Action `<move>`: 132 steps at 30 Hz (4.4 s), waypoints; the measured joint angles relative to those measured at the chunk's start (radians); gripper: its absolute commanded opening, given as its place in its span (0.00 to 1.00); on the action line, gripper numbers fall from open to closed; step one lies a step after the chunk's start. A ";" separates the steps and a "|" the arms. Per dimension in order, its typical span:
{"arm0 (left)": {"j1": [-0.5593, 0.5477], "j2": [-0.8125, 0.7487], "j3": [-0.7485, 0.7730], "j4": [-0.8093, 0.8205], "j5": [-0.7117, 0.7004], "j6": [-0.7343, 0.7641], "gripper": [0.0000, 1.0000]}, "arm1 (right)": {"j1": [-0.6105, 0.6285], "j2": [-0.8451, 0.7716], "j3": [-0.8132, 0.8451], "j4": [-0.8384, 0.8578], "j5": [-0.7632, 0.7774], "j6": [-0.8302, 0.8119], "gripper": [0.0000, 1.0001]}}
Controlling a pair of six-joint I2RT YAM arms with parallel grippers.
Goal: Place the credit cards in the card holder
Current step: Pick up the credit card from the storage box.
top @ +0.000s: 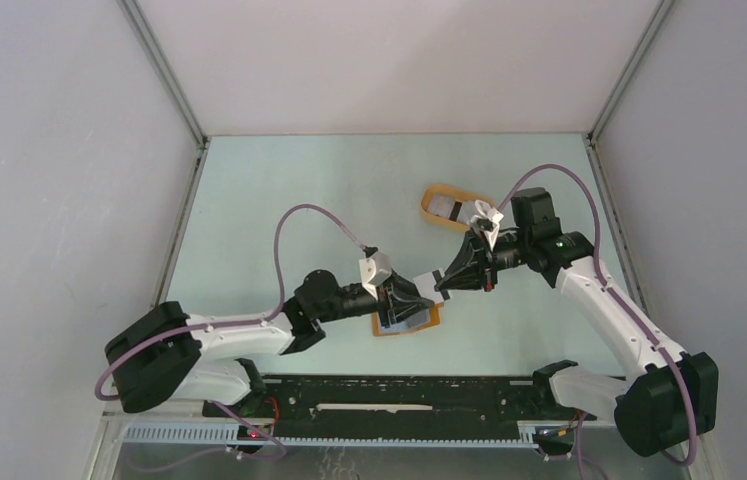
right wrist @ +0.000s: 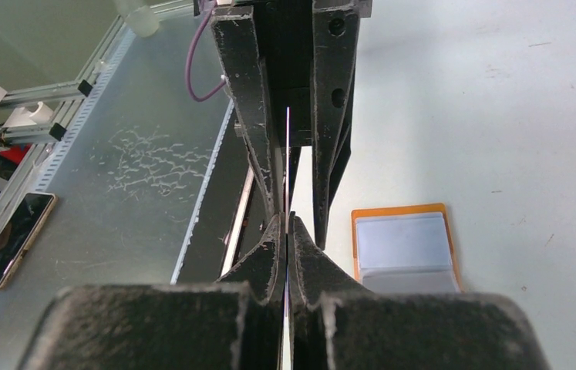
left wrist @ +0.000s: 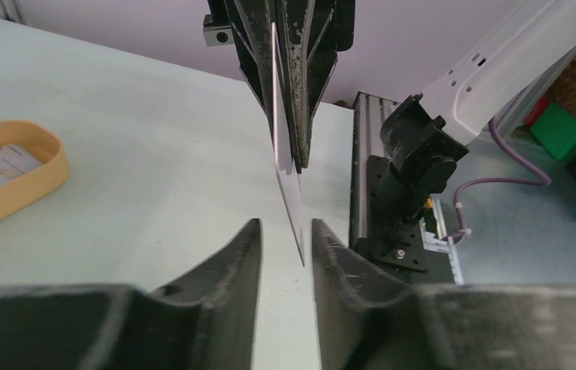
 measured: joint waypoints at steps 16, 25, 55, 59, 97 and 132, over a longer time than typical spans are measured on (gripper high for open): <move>0.065 0.001 0.001 -0.131 0.072 -0.103 0.00 | 0.010 0.002 0.000 -0.018 0.093 -0.007 0.75; 0.102 -0.088 0.139 -0.612 0.142 -0.013 0.00 | 0.037 0.052 0.035 -0.077 0.171 -0.009 0.72; 0.113 -0.077 0.251 -0.938 0.141 0.107 0.38 | 0.122 0.203 0.119 -0.193 0.212 -0.072 0.00; 0.130 -0.140 0.192 -0.892 0.073 0.081 0.54 | 0.132 0.212 0.127 -0.209 0.235 -0.083 0.00; 0.262 -0.228 -0.210 -0.183 0.096 -0.273 0.69 | 0.212 0.443 0.217 -0.261 0.292 0.002 0.00; 0.266 0.036 -0.209 0.132 0.294 -0.453 0.00 | 0.238 0.452 0.229 -0.328 0.277 -0.069 0.02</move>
